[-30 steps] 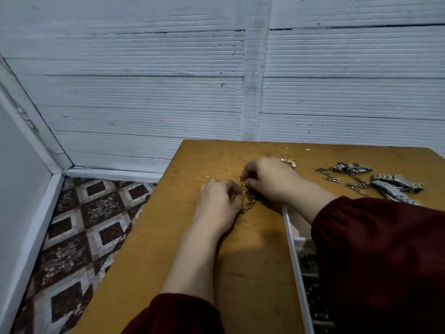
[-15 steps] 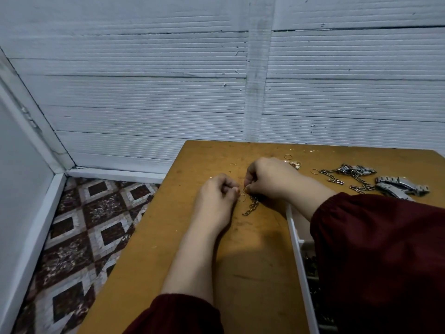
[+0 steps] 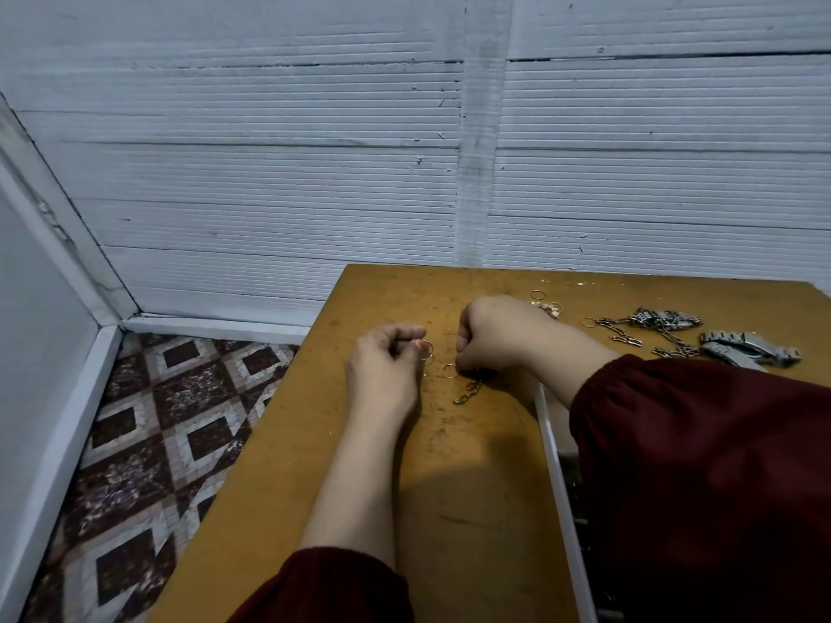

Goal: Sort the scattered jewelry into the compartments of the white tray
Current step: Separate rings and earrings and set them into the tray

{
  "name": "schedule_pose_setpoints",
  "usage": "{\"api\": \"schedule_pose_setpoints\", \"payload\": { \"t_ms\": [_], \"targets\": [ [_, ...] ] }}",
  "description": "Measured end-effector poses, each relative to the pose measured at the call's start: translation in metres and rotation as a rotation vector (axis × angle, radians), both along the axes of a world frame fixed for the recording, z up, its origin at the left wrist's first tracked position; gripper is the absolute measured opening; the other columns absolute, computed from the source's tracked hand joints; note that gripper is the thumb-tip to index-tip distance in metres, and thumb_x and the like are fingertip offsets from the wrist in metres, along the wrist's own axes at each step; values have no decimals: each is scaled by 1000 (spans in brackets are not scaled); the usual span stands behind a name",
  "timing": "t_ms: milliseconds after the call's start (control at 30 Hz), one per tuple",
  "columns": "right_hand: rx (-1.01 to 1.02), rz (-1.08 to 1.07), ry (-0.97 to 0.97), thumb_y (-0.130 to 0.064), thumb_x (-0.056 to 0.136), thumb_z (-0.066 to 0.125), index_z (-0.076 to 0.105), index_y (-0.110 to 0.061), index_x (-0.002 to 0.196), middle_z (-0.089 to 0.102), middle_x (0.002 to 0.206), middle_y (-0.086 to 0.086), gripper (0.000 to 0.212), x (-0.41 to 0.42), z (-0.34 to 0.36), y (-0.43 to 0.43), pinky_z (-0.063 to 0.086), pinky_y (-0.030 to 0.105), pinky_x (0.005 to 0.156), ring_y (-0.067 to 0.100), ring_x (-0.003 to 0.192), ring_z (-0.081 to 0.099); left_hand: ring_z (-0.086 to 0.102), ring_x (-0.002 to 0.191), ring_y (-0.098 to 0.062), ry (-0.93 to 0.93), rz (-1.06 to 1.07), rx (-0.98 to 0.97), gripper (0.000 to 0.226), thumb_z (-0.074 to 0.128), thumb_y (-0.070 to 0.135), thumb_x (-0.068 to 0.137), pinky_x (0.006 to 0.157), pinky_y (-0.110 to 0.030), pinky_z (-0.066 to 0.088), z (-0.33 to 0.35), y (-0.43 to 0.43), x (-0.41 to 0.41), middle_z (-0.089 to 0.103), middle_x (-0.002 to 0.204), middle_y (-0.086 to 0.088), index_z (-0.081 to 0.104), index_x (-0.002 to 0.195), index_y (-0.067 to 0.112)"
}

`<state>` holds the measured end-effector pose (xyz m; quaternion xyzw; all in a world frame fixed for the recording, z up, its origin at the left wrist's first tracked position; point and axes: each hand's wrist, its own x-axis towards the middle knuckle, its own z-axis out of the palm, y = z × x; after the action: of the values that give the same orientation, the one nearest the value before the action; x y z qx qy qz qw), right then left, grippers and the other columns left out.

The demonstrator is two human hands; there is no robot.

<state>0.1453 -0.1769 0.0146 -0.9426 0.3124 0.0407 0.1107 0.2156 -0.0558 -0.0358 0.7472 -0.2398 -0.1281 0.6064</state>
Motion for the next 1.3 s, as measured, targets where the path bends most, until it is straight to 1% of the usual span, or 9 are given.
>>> {"api": "schedule_pose_setpoints", "payload": {
  "t_ms": [100,333,400,567,733,833,1067,1200,1300],
  "targets": [
    [27,7,-3,-29,73,70,63,-21,87,67,89,-2,17,1,0,-1,55,38,80,21,86,63,69,85,-16,2,1,2,23,64,10,88,87,-40,55,-1,0,0,72,87,-1,65,78,31],
    [22,57,-67,-23,79,64,62,-22,80,66,86,-5,2,-3,0,-1,53,31,77,18,87,61,70,80,-17,33,8,-11,22,67,10,86,84,-41,57,-2,-2,1,72,81,0,65,75,29],
    [22,70,-85,-22,83,59,60,-22,78,63,84,-4,5,-4,0,0,50,29,75,20,85,59,70,77,-18,40,9,-13,22,67,10,86,83,-41,57,-3,-2,1,72,80,0,65,75,28],
    [48,61,-137,-20,86,56,62,-18,85,65,89,2,7,-6,-1,1,50,32,76,23,87,59,70,76,-21,41,41,-33,15,65,12,87,83,-43,56,-3,-2,2,73,78,-3,63,88,26],
    [139,30,-277,-16,85,60,64,-18,84,63,80,-7,4,-15,4,3,46,27,70,15,80,59,70,71,-24,63,46,-96,20,65,6,86,77,-48,58,-4,0,0,72,74,-3,65,81,26],
    [186,2,-360,-14,85,60,64,-18,82,61,72,-10,6,-27,7,5,49,29,71,15,79,59,69,70,-21,44,22,-98,21,66,5,86,77,-48,58,-3,2,-5,73,76,-1,67,78,25],
    [242,-56,-506,-17,85,64,62,-21,79,56,69,-12,8,-69,16,12,41,25,64,8,68,53,71,80,-24,60,-77,-110,19,68,10,85,80,-50,56,6,10,-36,73,78,1,72,77,27],
    [292,-91,-597,-15,86,64,60,-20,79,56,68,-8,10,-108,23,16,39,24,58,9,64,52,66,78,-15,49,-136,-144,16,67,8,85,82,-43,57,16,16,-66,71,80,6,71,80,22],
    [328,-133,-688,-13,87,64,59,-19,79,54,67,-7,11,-140,26,19,37,21,56,8,62,49,63,69,-3,24,-179,-192,22,65,0,86,75,-32,55,23,19,-88,70,72,13,68,80,21]
  ]
}}
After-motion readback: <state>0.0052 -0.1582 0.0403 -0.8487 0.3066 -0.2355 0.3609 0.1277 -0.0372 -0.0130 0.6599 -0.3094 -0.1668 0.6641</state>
